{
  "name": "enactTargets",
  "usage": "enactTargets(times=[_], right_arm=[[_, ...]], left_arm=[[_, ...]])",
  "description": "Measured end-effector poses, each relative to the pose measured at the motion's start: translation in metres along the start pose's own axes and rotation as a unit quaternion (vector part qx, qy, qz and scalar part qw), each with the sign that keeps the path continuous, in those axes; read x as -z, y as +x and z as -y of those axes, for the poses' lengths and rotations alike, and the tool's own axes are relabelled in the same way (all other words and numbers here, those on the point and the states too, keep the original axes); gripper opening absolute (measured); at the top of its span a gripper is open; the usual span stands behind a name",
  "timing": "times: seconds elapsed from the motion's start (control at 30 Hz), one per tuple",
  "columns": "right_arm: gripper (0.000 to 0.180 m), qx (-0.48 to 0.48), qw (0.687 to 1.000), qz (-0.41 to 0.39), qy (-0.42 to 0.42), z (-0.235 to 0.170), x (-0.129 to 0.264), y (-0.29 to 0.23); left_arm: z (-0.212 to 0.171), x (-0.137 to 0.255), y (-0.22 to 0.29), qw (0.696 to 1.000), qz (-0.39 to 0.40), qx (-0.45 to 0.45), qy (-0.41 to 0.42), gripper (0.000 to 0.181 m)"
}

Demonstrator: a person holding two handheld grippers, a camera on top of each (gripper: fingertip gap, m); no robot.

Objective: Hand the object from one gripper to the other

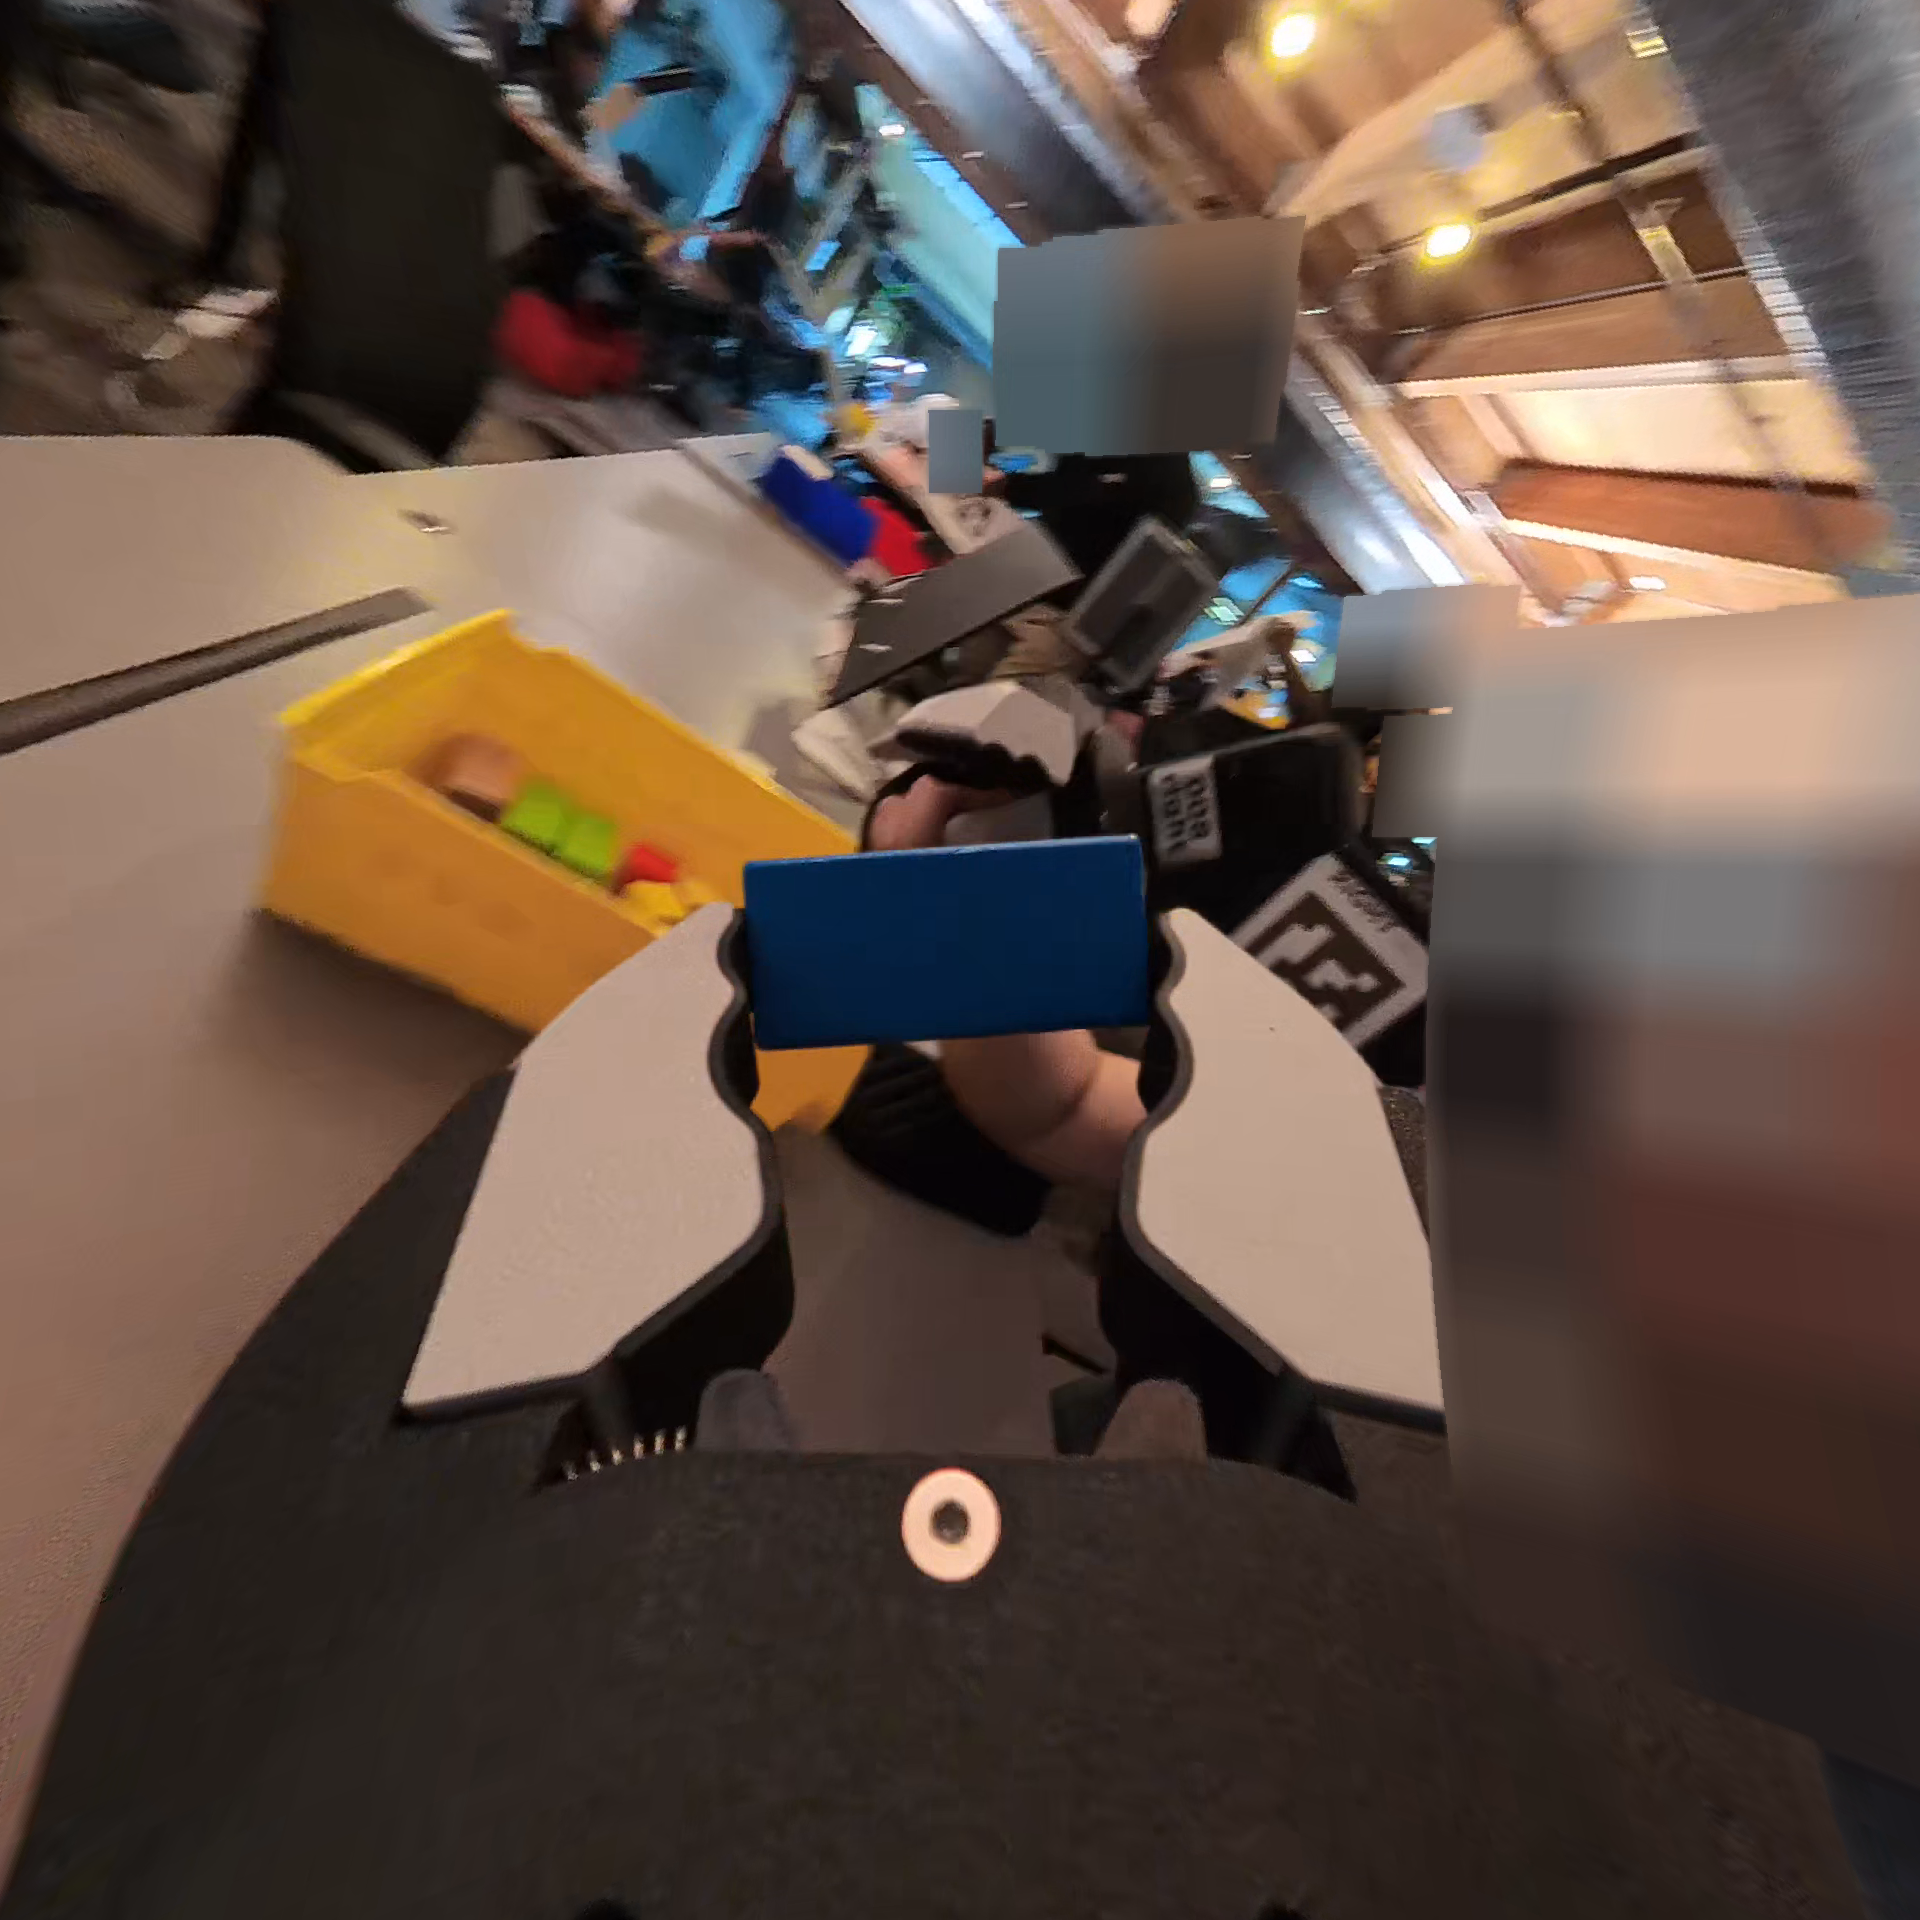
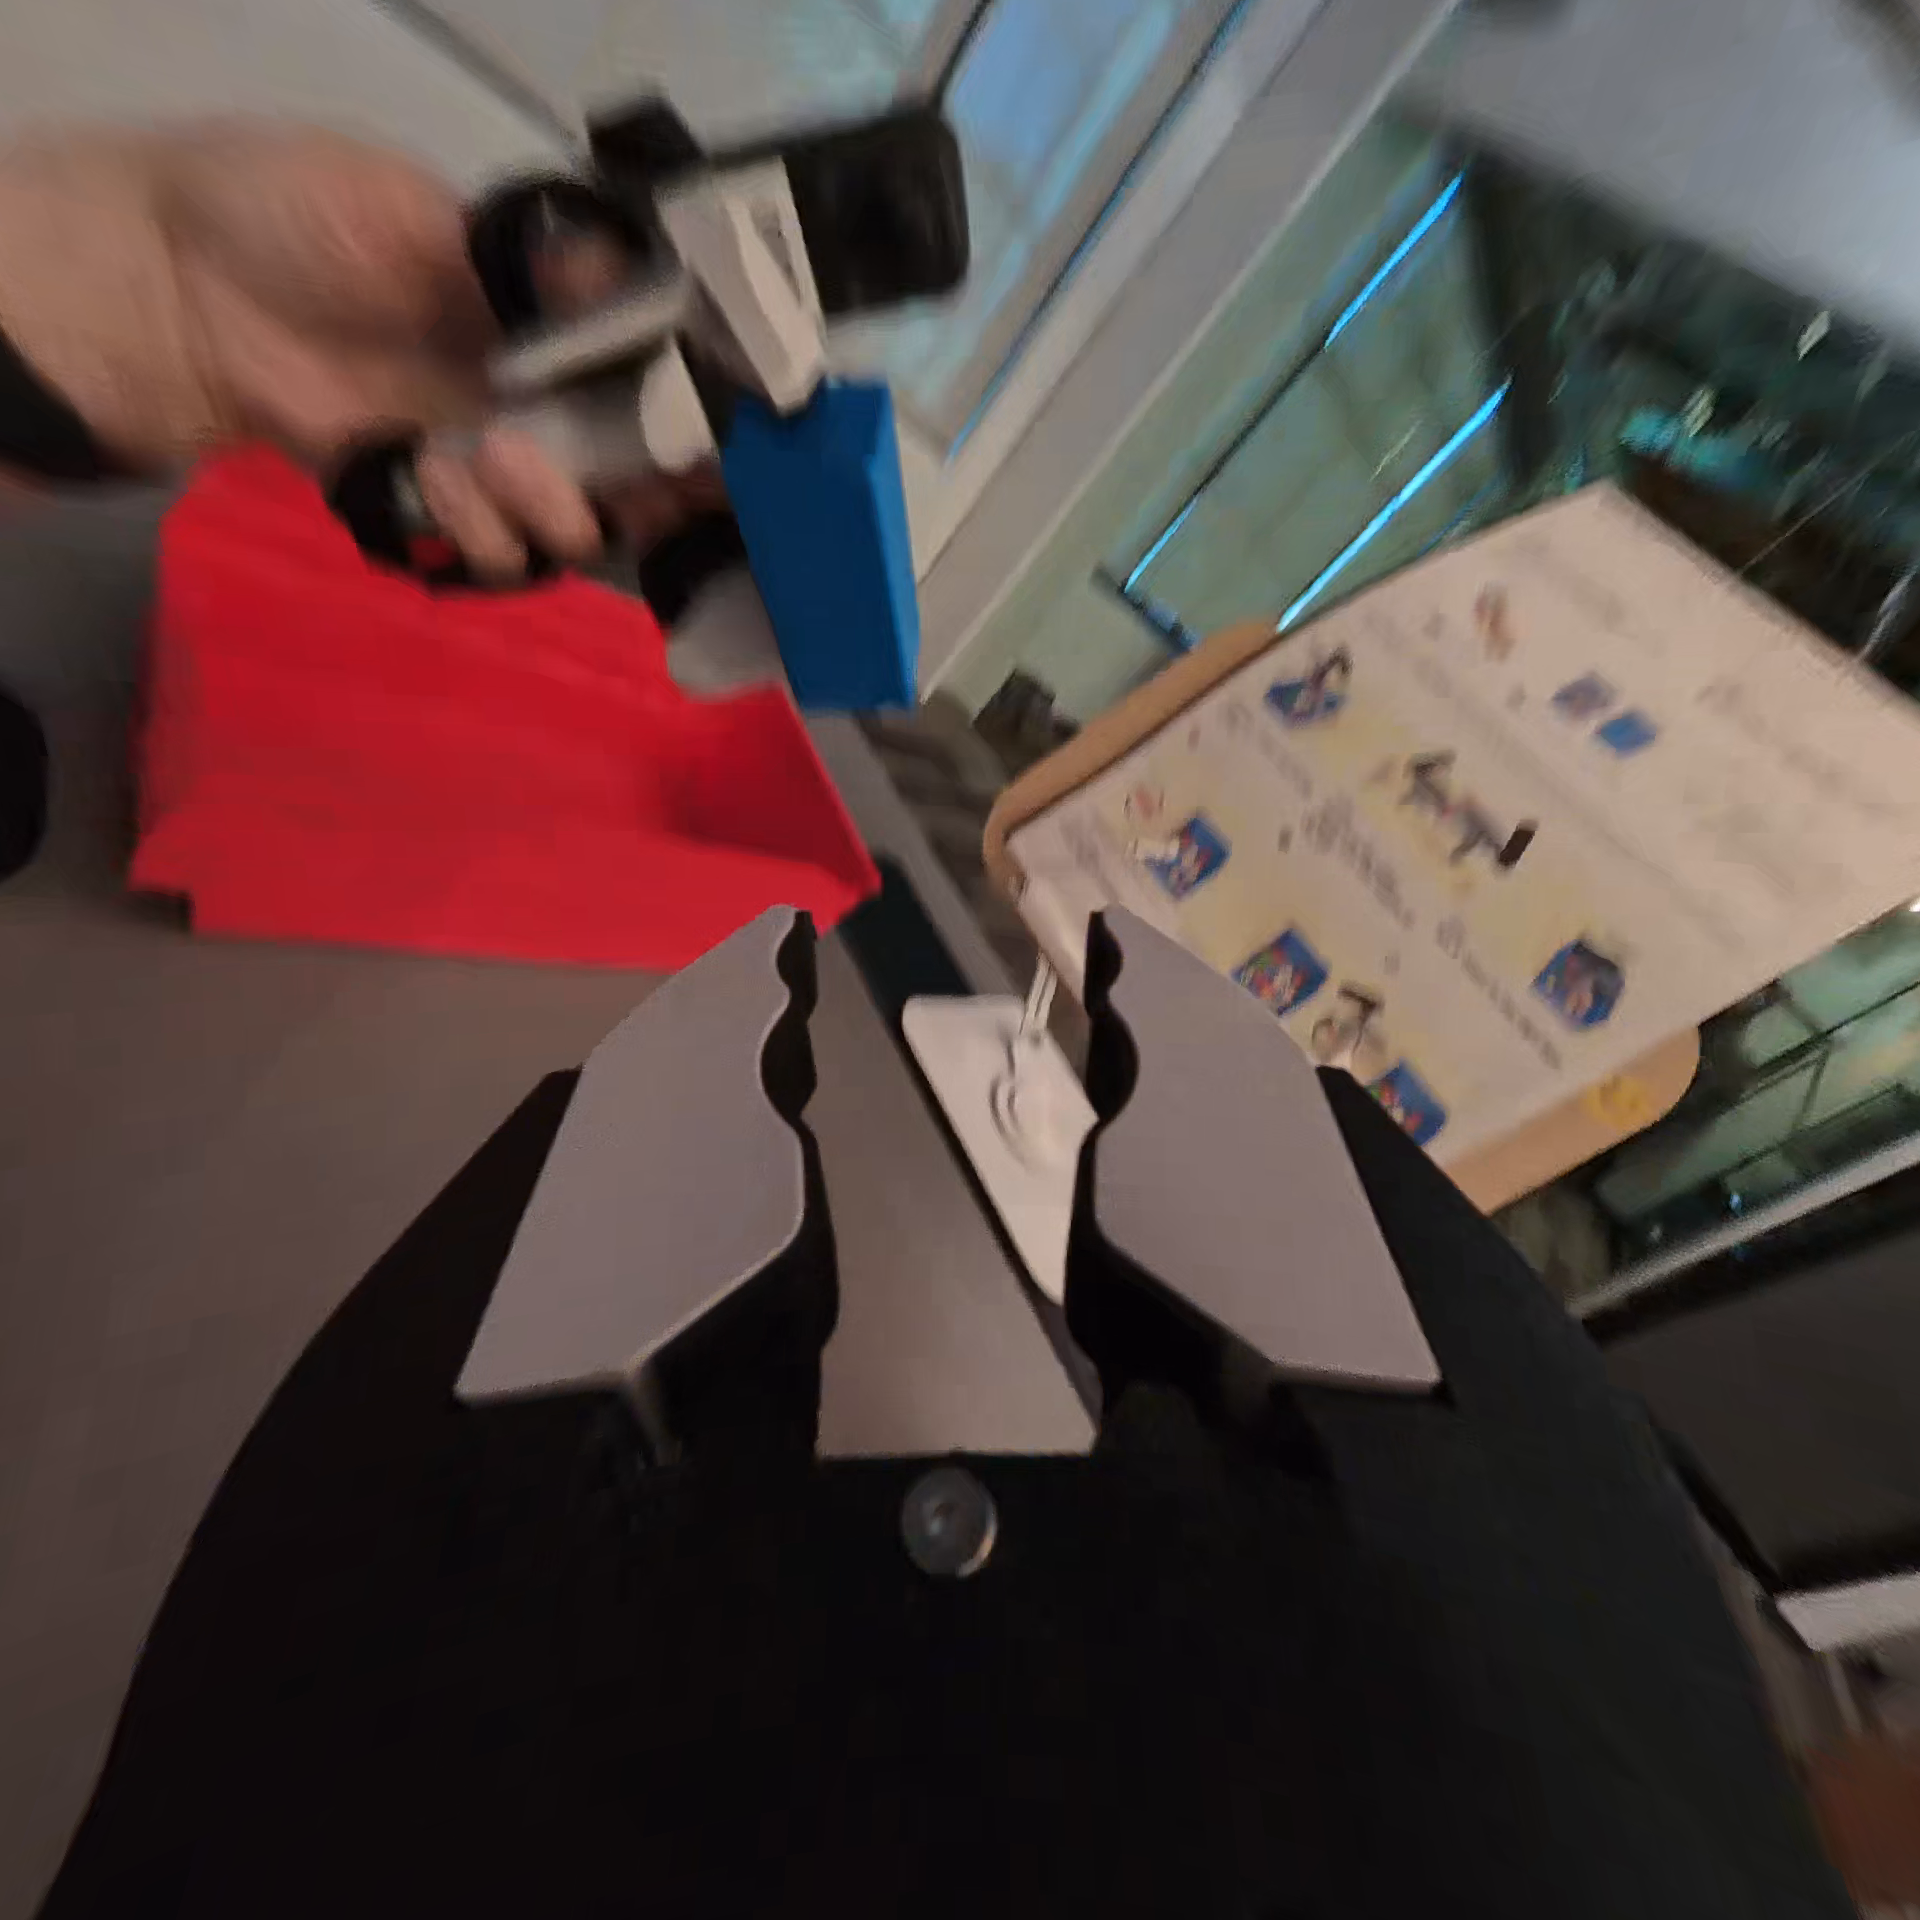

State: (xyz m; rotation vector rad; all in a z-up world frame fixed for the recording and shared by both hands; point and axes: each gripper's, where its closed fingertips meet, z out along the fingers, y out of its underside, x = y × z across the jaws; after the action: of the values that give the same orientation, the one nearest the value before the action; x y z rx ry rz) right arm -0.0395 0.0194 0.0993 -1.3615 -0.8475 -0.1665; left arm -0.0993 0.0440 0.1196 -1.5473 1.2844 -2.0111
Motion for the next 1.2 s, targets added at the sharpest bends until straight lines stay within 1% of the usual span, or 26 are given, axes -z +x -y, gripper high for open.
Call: enactTargets(times=[0.03, 0.1, 0.2, 0.3, 0.4, 0.43, 0.5, 0.57, 0.6, 0.67, 0.7, 0.77, 0.8, 0.83, 0.87, 0.93, 0.97, 1.0, 1.07, 1.13, 1.2], right_arm=[[0.050, 0.001, 1.000, -0.014, 0.022, 0.011, 0.001, -0.002], [0.049, 0.004, 0.999, -0.030, 0.039, 0.023, 0.003, -0.007], [0.049, 0.014, 0.997, -0.035, 0.067, 0.036, 0.005, -0.016], [0.049, 0.020, 0.996, -0.060, 0.063, 0.034, 0.000, -0.016], [0.049, 0.000, 0.997, -0.067, 0.047, 0.025, -0.007, -0.017], [0.047, -0.003, 0.996, -0.081, 0.037, 0.021, -0.008, -0.013], [0.034, -0.007, 0.995, -0.083, 0.050, 0.020, -0.007, -0.013], [0.034, -0.005, 0.996, -0.073, 0.053, 0.020, -0.006, -0.015], [0.034, -0.006, 0.997, -0.062, 0.043, 0.018, -0.006, -0.015], [0.034, -0.010, 0.999, -0.047, 0.016, 0.014, 0.000, -0.004], [0.034, -0.014, 0.999, -0.039, -0.017, 0.008, 0.006, 0.007], [0.034, -0.062, 0.990, -0.005, -0.128, -0.019, 0.033, 0.030], [0.034, -0.113, 0.974, 0.040, -0.190, -0.040, 0.053, 0.031], [0.034, -0.175, 0.946, 0.090, -0.257, -0.064, 0.076, 0.024], [0.034, -0.220, 0.919, 0.110, -0.309, -0.090, 0.097, 0.023], [0.034, -0.246, 0.871, 0.096, -0.414, -0.150, 0.133, 0.021], [0.035, -0.252, 0.841, 0.103, -0.468, -0.177, 0.150, 0.013], [0.035, -0.258, 0.815, 0.122, -0.504, -0.196, 0.162, 0.000], [0.035, -0.272, 0.785, 0.174, -0.529, -0.211, 0.167, -0.029], [0.035, -0.268, 0.764, 0.189, -0.556, -0.224, 0.163, -0.044], [0.035, -0.279, 0.734, 0.206, -0.584, -0.234, 0.159, -0.057]], left_arm=[[-0.002, -0.012, 0.007, 1.000, -0.019, 0.001, 0.002, 0.072], [-0.009, -0.033, 0.012, 1.000, -0.030, 0.003, -0.006, 0.072], [-0.017, -0.051, 0.013, 0.999, -0.042, 0.017, -0.010, 0.072], [-0.021, -0.060, 0.016, 0.998, -0.059, 0.032, -0.009, 0.072], [-0.025, -0.067, 0.013, 0.998, -0.049, 0.025, -0.012, 0.072], [-0.026, -0.068, 0.013, 0.998, -0.049, 0.024, -0.013, 0.072], [-0.024, -0.068, 0.013, 0.998, -0.053, 0.024, -0.007, 0.072], [-0.027, -0.067, 0.012, 0.998, -0.053, 0.025, -0.018, 0.072], [-0.026, -0.066, 0.009, 0.999, -0.041, 0.020, -0.017, 0.071], [-0.016, -0.056, 0.002, 1.000, -0.002, -0.018, 0.006, 0.061], [-0.010, -0.049, -0.003, 0.999, 0.024, -0.041, 0.014, 0.059], [0.002, -0.031, -0.007, 0.993, 0.076, -0.084, 0.026, 0.060], [0.007, -0.023, -0.006, 0.990, 0.095, -0.104, 0.029, 0.059], [0.011, -0.015, -0.003, 0.986, 0.107, -0.123, 0.031, 0.058], [0.015, -0.009, 0.002, 0.983, 0.114, -0.140, 0.035, 0.057], [0.021, 0.000, 0.009, 0.976, 0.129, -0.171, 0.043, 0.052], [0.023, 0.003, 0.012, 0.972, 0.135, -0.187, 0.044, 0.047], [0.024, 0.005, 0.014, 0.968, 0.139, -0.203, 0.045, 0.045], [0.024, 0.007, 0.014, 0.962, 0.151, -0.223, 0.053, 0.043], [0.023, 0.007, 0.011, 0.959, 0.163, -0.226, 0.052, 0.044], [0.018, 0.005, 0.008, 0.959, 0.172, -0.221, 0.031, 0.044]])
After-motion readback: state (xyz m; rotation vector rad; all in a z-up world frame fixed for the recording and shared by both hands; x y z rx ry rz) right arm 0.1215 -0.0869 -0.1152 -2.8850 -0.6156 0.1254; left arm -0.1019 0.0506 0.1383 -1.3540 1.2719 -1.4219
